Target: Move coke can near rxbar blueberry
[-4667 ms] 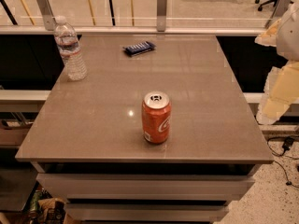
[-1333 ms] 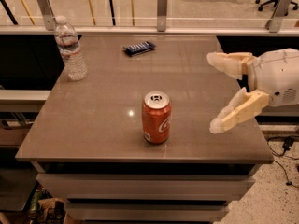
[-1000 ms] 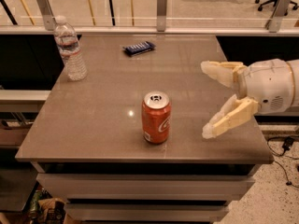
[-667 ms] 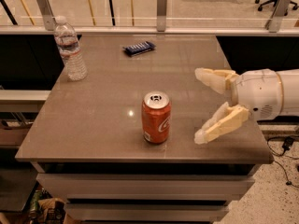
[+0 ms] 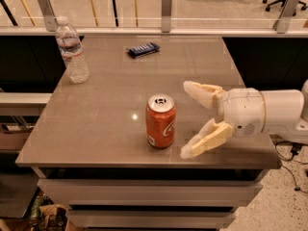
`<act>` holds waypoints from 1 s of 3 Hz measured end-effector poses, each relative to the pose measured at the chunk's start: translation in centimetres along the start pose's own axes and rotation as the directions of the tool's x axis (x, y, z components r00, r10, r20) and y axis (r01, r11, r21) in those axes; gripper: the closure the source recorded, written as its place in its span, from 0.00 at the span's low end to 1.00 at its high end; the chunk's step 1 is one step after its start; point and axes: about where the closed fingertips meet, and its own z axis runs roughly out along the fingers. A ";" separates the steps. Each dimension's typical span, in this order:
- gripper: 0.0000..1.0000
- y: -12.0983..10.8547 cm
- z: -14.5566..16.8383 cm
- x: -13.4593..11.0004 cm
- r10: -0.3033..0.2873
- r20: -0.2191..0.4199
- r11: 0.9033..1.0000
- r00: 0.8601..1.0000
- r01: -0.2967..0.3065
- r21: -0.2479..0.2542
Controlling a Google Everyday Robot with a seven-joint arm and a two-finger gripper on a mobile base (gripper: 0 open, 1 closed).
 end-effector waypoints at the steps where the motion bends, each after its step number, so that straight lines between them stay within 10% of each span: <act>1: 0.00 0.2 1.5 0.5 0.006 0.040 1.000 0.999 -0.006 -0.015; 3: 0.17 -0.2 3.6 0.5 0.002 0.091 0.999 0.996 0.003 -0.045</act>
Offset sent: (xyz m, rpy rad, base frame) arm 0.0117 0.0335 -0.0162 0.1092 -0.0052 0.0380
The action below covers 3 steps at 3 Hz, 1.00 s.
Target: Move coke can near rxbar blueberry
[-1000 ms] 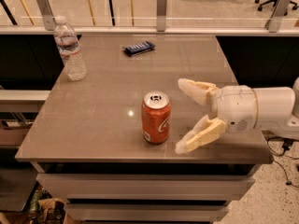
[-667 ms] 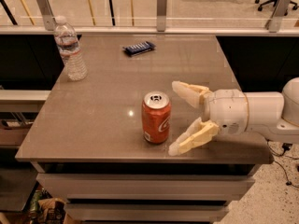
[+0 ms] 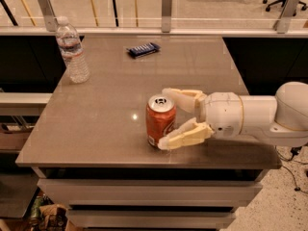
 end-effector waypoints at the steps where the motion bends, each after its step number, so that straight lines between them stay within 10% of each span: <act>1: 0.41 0.1 0.2 -0.1 -0.002 0.000 1.000 1.000 0.002 -0.004; 3: 0.88 0.3 0.6 -0.4 -0.007 -0.001 1.000 1.000 0.007 -0.013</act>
Offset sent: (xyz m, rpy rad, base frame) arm -0.0006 0.0020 0.0007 -0.0004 -0.0015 0.0040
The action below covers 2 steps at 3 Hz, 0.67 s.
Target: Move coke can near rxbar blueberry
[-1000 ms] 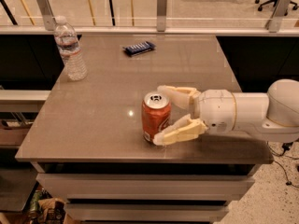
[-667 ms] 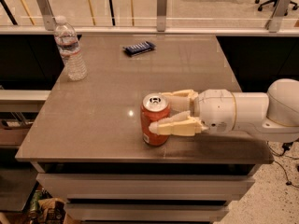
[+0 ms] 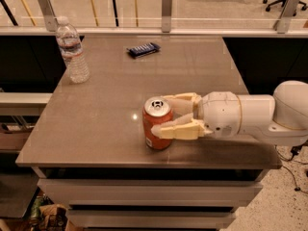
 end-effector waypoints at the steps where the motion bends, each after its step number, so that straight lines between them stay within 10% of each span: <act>1: 1.00 0.1 0.2 -0.1 -0.002 -0.001 1.000 1.000 0.002 -0.003; 2: 1.00 0.1 0.2 -0.1 -0.002 -0.001 1.000 1.000 0.002 -0.004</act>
Offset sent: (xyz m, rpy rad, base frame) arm -0.0007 0.0019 0.0008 -0.0008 -0.0015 0.0037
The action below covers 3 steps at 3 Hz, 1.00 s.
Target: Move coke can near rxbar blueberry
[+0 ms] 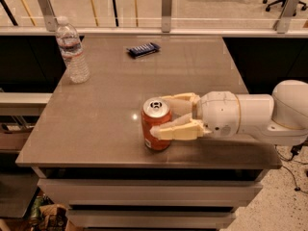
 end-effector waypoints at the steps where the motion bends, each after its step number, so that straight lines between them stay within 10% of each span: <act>1: 1.00 -0.3 0.0 -0.7 0.011 -0.003 1.000 1.000 -0.011 -0.001; 3: 1.00 -4.1 -1.1 -3.4 0.046 -0.004 0.993 0.999 -0.046 0.108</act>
Offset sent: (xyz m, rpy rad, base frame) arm 0.0413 -0.0145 0.0325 -0.0130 0.0565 -0.1226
